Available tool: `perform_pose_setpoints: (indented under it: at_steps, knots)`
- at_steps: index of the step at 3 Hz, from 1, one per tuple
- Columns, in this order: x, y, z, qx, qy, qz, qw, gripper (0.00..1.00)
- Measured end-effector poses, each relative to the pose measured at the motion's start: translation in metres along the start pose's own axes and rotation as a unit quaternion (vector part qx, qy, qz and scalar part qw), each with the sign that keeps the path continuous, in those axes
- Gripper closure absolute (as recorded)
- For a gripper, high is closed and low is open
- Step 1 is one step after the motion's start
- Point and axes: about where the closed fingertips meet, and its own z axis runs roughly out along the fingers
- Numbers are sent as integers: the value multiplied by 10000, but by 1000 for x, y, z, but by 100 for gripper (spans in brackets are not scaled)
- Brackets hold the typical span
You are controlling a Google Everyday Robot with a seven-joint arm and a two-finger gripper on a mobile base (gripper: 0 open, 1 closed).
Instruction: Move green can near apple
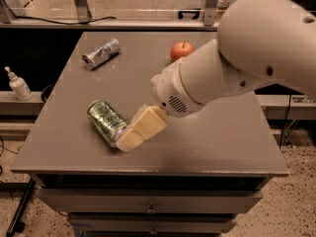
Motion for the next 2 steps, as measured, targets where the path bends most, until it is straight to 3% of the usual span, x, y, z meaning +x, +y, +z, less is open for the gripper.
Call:
perform_pose_setpoints:
  at_steps: [1, 2]
  knots:
    - [-14, 8, 33, 36, -149, -85, 9998, 0]
    - [-12, 17, 63, 15, -26, -15, 10000, 0]
